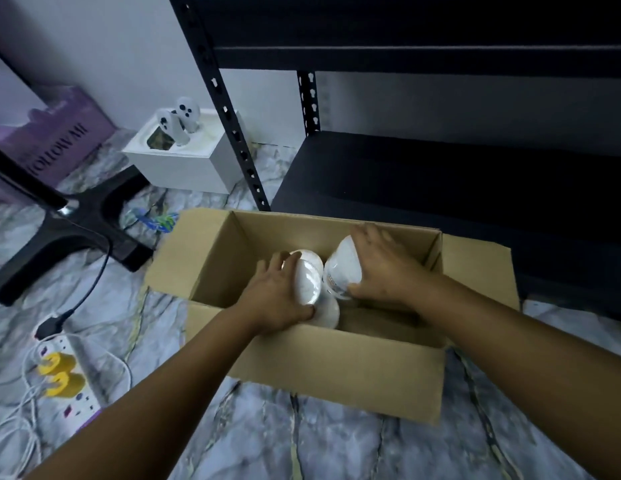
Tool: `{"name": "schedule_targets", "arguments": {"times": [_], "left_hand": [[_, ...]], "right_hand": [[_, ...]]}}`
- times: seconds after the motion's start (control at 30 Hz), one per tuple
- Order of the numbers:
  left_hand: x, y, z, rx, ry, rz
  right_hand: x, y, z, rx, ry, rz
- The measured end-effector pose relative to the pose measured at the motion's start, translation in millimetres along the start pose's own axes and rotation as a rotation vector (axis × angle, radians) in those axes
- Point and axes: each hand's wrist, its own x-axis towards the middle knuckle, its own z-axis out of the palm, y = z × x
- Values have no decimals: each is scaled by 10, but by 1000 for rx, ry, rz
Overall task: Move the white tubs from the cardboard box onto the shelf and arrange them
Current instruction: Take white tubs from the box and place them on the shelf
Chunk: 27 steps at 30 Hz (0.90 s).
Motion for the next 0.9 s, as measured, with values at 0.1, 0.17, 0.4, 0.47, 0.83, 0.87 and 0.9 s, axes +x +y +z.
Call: {"name": "schedule_targets", "arguments": {"times": [0.1,0.17,0.4,0.47,0.83,0.87,0.9], "left_hand": [[26,-93,28,-7,24,-25],[50,-138,36,-21,32,-30],[139,-219,37,-71,31,8],[144,-267,44,-104,19,13],[131,-837,-132,-168,-251,-71],[149,-838,-143,-154,-277,-69],[169,-838,-144,-153,-305,-69]], "right_hand": [[130,-104,204,-10,40,32],[193,-153,321,-22,61,48],[232,-140,457,-28,85,59],[200,-106,441,-28,86,49],[-33,200,486,615,53,320],[-16,225,517,651,35,348],[5,242,551,677,15,375]]}}
